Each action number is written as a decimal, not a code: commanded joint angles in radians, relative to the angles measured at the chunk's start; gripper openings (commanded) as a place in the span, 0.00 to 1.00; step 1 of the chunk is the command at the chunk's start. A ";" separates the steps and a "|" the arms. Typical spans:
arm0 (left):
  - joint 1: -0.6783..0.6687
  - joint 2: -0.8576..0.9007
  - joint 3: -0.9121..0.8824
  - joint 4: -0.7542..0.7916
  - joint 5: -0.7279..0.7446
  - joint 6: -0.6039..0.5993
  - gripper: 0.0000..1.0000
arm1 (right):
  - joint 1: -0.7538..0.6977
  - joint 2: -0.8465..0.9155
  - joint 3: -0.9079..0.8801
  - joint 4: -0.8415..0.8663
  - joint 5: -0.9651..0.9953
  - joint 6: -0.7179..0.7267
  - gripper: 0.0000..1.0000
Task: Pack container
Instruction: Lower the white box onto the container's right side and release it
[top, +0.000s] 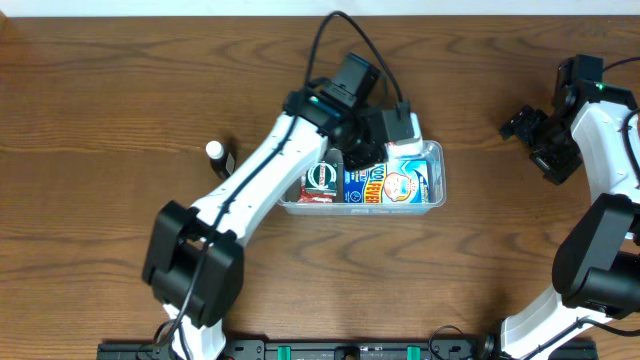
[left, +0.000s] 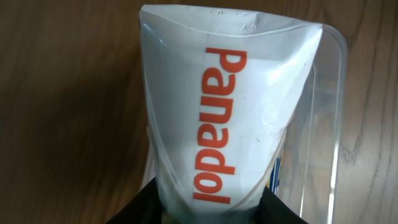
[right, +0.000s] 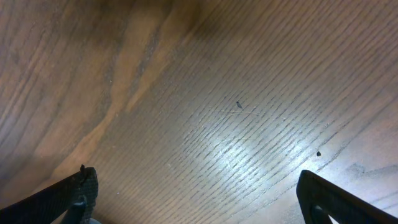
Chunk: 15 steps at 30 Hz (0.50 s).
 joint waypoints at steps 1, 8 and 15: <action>-0.021 0.044 -0.007 0.012 0.011 0.010 0.37 | 0.001 0.007 0.008 -0.001 0.004 -0.011 0.99; -0.047 0.109 -0.007 0.020 0.011 0.010 0.37 | 0.001 0.007 0.008 0.000 0.004 -0.010 0.99; -0.047 0.127 -0.007 0.019 0.011 0.010 0.44 | 0.001 0.007 0.008 0.000 0.004 -0.010 0.99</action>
